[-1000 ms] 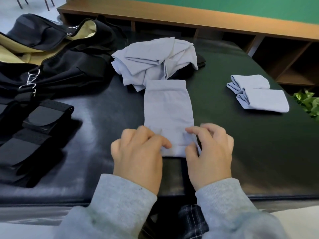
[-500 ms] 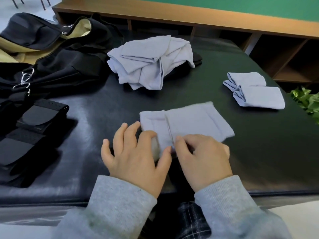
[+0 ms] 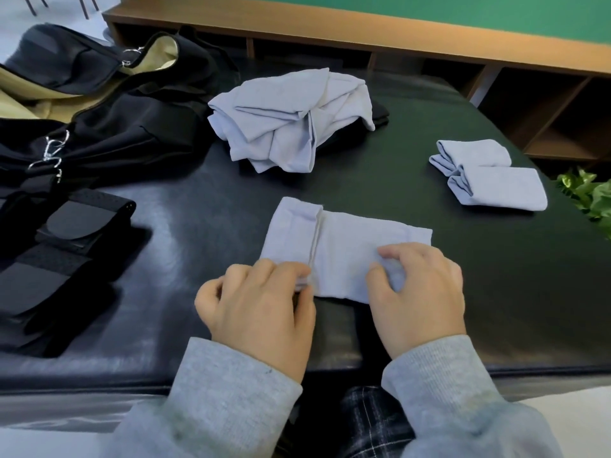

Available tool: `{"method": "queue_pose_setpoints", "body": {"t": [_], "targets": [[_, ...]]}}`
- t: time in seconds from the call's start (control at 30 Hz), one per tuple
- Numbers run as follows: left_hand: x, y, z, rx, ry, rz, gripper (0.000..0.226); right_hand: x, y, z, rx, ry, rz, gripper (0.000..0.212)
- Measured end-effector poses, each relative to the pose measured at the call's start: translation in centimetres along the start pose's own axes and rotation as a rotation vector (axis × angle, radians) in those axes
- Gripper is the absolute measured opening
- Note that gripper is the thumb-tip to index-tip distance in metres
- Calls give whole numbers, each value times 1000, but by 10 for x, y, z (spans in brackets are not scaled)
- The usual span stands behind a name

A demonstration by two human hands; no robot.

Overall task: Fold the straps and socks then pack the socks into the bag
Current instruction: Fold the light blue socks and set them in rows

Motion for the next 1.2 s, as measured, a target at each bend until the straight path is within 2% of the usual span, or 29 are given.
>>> {"method": "queue_pose_setpoints", "body": {"t": [0.03,0.17,0.27,0.33,0.43,0.5,0.63,0.73,0.83,0.93,1.03,1.1,1.2], "targets": [[-2,1,-1,27,-7,21,15,0,0,1,15,5,1,30],[-3,4,-6,84,112,99,50,1,4,8,34,91,-5,23],[-3,4,-7,62,191,89,54,0,11,18,100,191,-46,15],[-3,4,-6,24,218,62,54,-3,16,22,169,205,-43,16],[-4,4,-5,-93,186,-12,44,-5,15,24,263,77,-8,16],[-5,3,-3,-164,167,-74,41,-4,7,20,225,5,39,14],[-11,3,0,-208,197,-213,44,-13,-9,-4,147,-77,71,24],[-17,8,2,-235,178,-230,32,-24,-6,-13,262,-142,120,39],[-25,14,7,-276,119,-241,20,-35,-4,-14,362,-104,239,42],[-26,21,9,-336,81,-233,11,-40,-4,-14,441,19,335,52],[-23,22,10,-416,47,-219,18,-39,-6,-11,513,92,394,59],[-22,22,12,-471,25,-192,22,-38,-9,-10,517,66,429,54],[-22,22,16,-493,35,-130,19,-36,-15,-11,487,-53,418,34]]}}
Point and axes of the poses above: each hand's wrist, its own x-axis towards the middle knuckle, its own z-axis out of the back of the hand, y = z × x, the point moved 2 cm from there along x, towards the middle knuckle, and after that the axes turned 5 degrees about -y, right-handed, at the moved point
